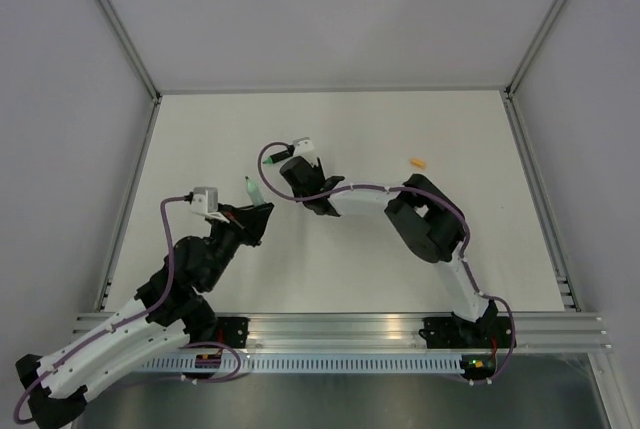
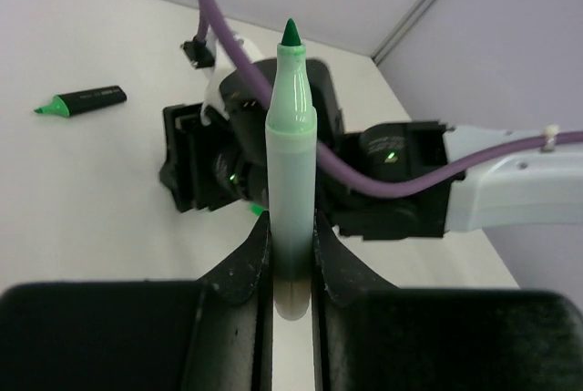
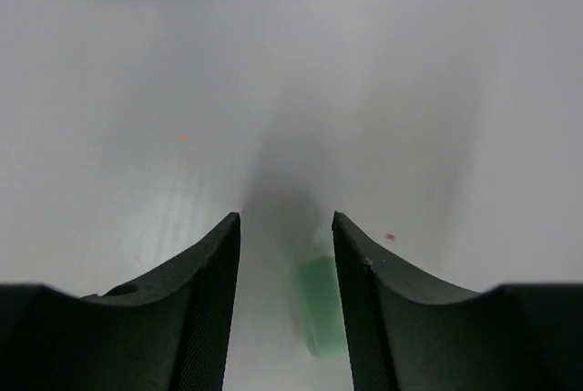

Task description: Insert the pens into the pen caps

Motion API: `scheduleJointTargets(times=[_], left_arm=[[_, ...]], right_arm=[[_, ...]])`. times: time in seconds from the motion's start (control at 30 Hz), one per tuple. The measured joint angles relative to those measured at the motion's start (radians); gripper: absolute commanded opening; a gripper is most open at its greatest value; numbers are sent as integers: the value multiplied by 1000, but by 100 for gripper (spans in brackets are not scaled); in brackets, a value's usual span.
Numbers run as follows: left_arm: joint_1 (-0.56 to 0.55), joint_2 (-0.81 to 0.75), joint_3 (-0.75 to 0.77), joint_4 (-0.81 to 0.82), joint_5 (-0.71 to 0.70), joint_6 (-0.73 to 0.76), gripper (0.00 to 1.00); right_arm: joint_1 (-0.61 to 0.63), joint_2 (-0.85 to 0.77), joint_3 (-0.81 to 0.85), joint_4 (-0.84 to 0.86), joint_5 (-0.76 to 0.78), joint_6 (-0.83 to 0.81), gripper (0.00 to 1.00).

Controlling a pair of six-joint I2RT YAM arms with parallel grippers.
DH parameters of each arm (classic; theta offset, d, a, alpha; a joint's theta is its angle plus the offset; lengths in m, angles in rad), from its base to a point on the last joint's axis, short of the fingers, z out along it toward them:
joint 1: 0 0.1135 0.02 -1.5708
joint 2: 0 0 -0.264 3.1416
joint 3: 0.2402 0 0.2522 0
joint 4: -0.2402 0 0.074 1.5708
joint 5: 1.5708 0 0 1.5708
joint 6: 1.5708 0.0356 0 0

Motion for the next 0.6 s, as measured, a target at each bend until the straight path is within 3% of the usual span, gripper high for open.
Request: scheduleJointTargets(times=[0.13, 0.3, 0.47, 0.53, 0.6], left_arm=[[0, 85, 16, 4, 76, 1, 2], [0, 157, 59, 12, 180, 7, 2], [0, 184, 70, 19, 208, 7, 2], [0, 184, 70, 18, 206, 7, 2], [0, 181, 70, 18, 199, 7, 2]], right_arm=[[-64, -125, -98, -53, -17, -72, 22], [-94, -342, -134, -108, -10, -184, 24], [-103, -509, -116, -143, -18, -203, 34], [-122, -510, -94, -203, -14, -126, 45], [-139, -492, -85, -278, -6, -24, 46]])
